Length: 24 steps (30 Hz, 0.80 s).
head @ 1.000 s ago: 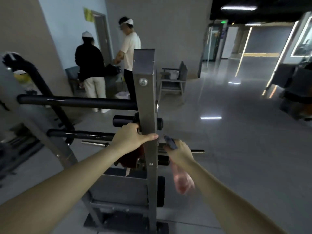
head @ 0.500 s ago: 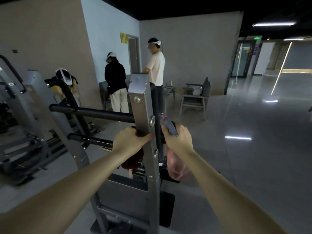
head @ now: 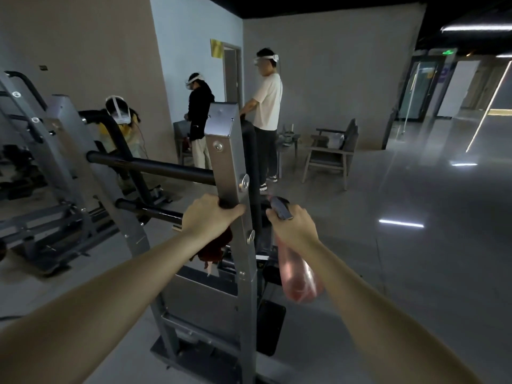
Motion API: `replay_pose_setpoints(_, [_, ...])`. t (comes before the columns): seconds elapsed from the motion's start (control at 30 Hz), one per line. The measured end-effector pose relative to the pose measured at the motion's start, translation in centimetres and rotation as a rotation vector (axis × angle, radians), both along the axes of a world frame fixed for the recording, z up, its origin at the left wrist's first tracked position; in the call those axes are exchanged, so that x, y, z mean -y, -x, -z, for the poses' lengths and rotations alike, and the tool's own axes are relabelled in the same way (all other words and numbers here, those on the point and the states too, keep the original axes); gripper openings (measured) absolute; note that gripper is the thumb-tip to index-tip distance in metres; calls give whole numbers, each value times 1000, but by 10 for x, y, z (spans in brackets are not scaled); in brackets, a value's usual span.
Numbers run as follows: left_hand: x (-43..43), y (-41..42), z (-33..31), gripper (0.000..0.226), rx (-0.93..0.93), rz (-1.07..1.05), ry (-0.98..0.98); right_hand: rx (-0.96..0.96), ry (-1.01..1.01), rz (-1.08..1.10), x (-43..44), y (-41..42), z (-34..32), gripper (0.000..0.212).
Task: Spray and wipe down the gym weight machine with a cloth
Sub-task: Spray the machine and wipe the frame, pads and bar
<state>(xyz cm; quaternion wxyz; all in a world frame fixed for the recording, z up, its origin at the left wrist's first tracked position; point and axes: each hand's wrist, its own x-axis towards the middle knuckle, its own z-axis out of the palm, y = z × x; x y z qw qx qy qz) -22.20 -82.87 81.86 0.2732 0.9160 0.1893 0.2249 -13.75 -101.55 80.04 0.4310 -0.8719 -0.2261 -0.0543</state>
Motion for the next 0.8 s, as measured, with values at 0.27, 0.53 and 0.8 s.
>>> replay_pose_setpoints(0.27, [0,-5,28,64,152,-52,-42,-245,184,-60,9,-23,91,36])
replay_pose_setpoints(0.53, [6,-15,36,42,205,-102,-104,-437,72,-206,3,-80,116,22])
replay_pose_setpoints(0.8, [20,-20,24,12,101,-266,-1,-702,-4,-637,5,-170,100,18])
